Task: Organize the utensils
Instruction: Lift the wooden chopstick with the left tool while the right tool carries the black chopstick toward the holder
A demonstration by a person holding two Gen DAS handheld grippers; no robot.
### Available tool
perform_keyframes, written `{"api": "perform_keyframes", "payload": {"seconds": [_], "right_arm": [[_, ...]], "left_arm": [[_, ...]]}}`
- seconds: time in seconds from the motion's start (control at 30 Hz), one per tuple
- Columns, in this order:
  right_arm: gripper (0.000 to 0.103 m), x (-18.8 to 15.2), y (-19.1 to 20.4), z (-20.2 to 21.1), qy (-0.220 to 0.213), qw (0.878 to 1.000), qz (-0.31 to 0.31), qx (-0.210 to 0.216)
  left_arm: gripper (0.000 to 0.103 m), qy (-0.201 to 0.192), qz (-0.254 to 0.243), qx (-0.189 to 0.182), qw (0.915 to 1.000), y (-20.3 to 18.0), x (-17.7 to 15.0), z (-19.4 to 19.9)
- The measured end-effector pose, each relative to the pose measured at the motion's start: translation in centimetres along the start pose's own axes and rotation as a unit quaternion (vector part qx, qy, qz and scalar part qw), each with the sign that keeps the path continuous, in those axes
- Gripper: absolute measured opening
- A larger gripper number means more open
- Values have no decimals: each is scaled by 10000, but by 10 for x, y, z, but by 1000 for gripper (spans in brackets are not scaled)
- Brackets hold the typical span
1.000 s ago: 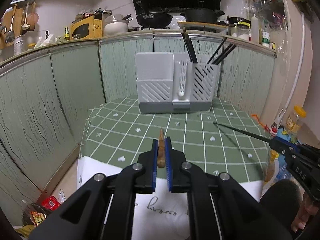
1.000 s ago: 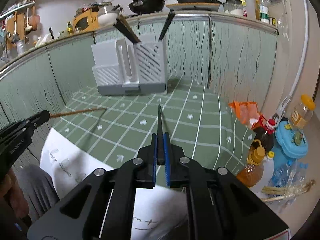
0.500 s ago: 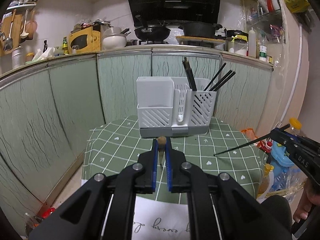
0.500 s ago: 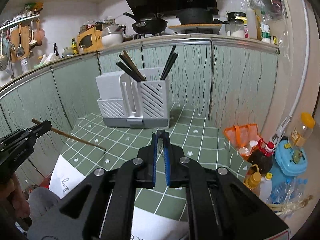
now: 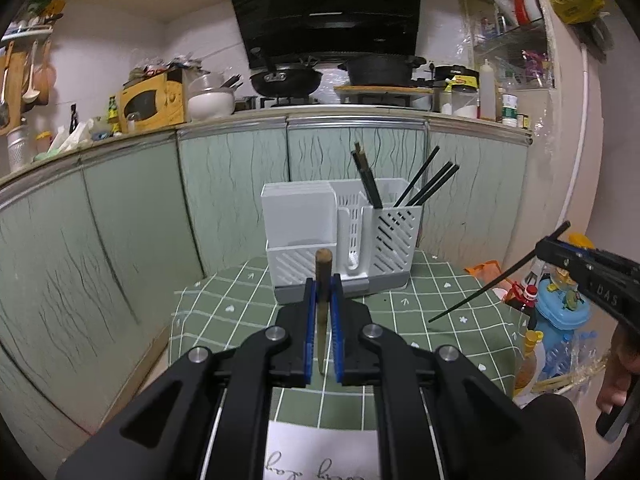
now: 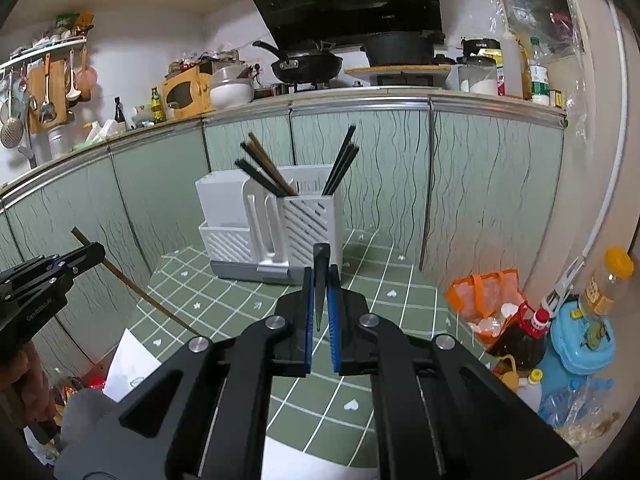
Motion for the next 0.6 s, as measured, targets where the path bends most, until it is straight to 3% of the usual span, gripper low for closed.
{"api": "perform_keyframes", "payload": {"seconds": [0.6], "right_arm": [[6, 99, -8, 11, -493, 9985, -20, 223]], "left_arm": [[8, -625, -23, -329, 9975, -12, 98, -7]]}}
Point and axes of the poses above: each gripper's, at about its wrist camera, not at the fingertips, and z roughly against the way its jaws point, y to its left, x to its top, the point moved 10 cm from there along -z, roughly the way its jaws point, and after that the axes turned 5 degrees about -z, right-handed, at the moved point
